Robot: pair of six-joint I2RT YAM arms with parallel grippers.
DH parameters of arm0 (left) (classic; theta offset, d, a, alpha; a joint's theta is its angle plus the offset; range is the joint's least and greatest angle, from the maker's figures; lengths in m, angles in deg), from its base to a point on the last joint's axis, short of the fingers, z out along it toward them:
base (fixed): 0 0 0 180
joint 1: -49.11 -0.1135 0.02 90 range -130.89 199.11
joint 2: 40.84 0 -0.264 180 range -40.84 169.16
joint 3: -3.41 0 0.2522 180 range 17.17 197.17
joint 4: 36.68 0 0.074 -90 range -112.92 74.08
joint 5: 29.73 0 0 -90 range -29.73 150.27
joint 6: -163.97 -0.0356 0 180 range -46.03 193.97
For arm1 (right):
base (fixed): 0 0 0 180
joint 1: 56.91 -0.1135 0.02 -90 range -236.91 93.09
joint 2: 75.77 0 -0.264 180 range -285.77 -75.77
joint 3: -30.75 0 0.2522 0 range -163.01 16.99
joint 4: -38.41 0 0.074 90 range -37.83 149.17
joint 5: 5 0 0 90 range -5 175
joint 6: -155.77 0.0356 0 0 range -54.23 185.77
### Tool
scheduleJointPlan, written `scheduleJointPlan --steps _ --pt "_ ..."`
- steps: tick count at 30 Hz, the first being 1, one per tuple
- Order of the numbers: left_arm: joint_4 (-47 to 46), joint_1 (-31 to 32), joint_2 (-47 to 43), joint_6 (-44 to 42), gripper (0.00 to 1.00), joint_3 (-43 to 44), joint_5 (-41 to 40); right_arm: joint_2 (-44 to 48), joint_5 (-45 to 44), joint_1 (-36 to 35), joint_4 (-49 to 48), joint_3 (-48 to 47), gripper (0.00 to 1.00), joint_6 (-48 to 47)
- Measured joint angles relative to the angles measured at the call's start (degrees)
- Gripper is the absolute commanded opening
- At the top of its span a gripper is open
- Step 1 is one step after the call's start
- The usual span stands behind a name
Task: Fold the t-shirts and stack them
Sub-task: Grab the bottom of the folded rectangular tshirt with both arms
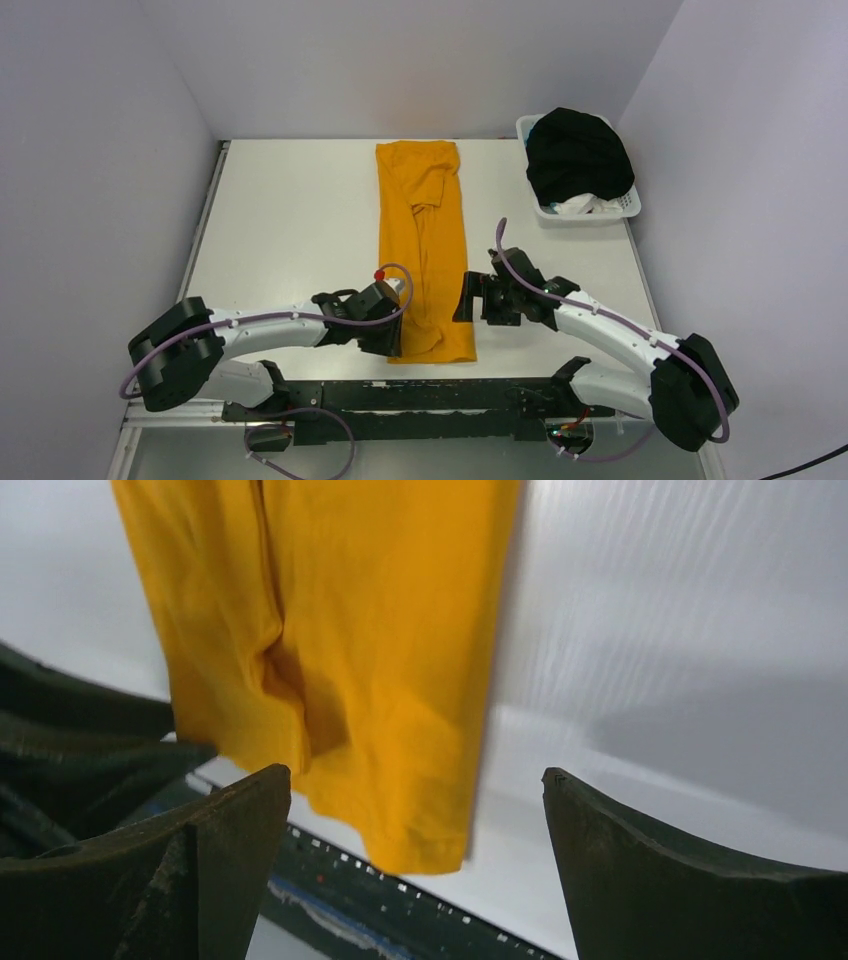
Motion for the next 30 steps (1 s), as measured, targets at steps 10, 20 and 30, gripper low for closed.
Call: scheduleJointPlan --steps 10,20,30 --pt "5.3 1.3 0.4 2.4 0.02 0.7 -2.8 4.8 5.8 -3.0 3.0 5.6 0.8 4.5" --pt "6.2 1.3 -0.5 4.0 0.03 0.3 -2.7 0.9 10.7 -7.0 0.3 8.4 0.48 7.9" --pt "4.2 1.3 -3.7 6.3 0.0 -2.8 -2.5 -0.5 8.7 -8.1 -0.5 9.8 0.0 11.8"
